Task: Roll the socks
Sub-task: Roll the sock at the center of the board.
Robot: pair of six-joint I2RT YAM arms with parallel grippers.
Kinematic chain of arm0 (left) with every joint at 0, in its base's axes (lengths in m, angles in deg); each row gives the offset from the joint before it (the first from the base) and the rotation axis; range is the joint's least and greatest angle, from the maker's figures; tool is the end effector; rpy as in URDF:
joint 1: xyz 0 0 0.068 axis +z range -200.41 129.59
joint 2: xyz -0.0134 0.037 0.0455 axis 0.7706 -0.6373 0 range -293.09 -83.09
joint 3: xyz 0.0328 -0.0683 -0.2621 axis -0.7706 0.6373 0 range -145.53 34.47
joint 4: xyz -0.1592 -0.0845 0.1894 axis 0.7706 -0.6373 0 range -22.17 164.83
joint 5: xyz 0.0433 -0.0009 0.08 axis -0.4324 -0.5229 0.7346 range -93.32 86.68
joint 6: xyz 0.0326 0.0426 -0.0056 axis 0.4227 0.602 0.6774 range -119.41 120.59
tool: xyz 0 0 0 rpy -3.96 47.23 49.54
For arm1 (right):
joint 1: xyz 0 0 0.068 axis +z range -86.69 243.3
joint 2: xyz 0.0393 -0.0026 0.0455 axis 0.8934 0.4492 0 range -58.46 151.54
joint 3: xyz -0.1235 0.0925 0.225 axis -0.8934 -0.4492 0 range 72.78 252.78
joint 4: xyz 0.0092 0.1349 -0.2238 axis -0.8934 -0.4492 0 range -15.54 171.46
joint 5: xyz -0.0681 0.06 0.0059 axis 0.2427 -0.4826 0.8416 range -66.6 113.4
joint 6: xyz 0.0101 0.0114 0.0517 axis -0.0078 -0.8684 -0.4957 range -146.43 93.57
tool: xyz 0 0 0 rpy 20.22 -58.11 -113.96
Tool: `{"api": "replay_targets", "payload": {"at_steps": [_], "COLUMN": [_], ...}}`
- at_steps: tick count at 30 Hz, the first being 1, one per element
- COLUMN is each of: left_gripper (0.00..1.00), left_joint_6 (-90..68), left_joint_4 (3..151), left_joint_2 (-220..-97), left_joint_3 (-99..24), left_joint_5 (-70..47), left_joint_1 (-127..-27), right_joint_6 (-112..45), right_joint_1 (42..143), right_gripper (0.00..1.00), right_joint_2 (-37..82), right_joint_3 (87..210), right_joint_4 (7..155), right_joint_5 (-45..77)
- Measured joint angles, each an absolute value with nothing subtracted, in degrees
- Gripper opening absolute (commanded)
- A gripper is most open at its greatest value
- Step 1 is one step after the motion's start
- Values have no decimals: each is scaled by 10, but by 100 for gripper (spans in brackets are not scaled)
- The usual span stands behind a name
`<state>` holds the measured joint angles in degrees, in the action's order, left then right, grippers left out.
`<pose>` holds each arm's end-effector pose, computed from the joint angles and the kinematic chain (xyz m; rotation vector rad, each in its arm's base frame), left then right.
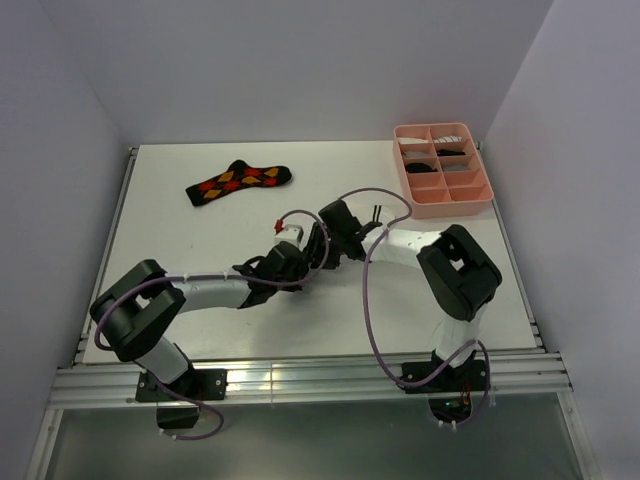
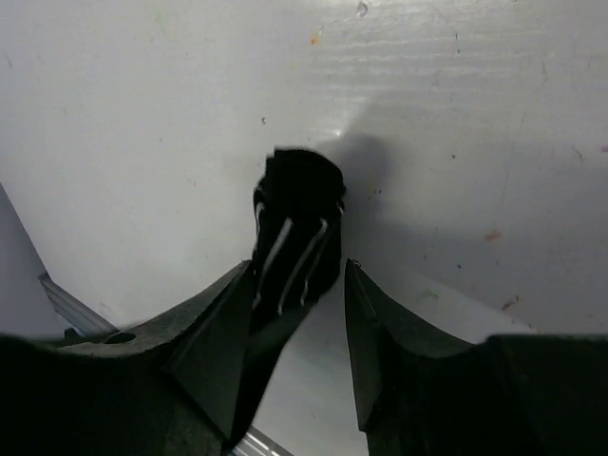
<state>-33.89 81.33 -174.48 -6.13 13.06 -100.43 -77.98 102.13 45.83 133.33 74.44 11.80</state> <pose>0.2038 -0.2275 0.1500 0.1755 2.3346 -0.4133 0.2857 0.2392 0.1590 0.1995 2.6599 0.8649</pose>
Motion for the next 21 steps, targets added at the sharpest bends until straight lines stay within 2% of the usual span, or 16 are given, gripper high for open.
{"api": "replay_targets", "payload": {"at_steps": [4,7,21], "left_gripper": [1,1,1], "left_joint_6": [-368,-390,-451], "left_joint_4": [836,853,903], "left_joint_2": [-1733,-1728,-1720], "left_joint_3": [-42,-29,10], "left_joint_5": [67,23,-82], "left_joint_1": [-962,-936,-877], "right_joint_6": [-784,-788,-822], "right_joint_1": [1020,1020,1024], "right_gripper": [63,67,68], "right_joint_2": [413,384,412], "right_joint_3": [1294,1269,1241], "right_joint_4": [778,808,875], "right_joint_5": [122,125,122]}}
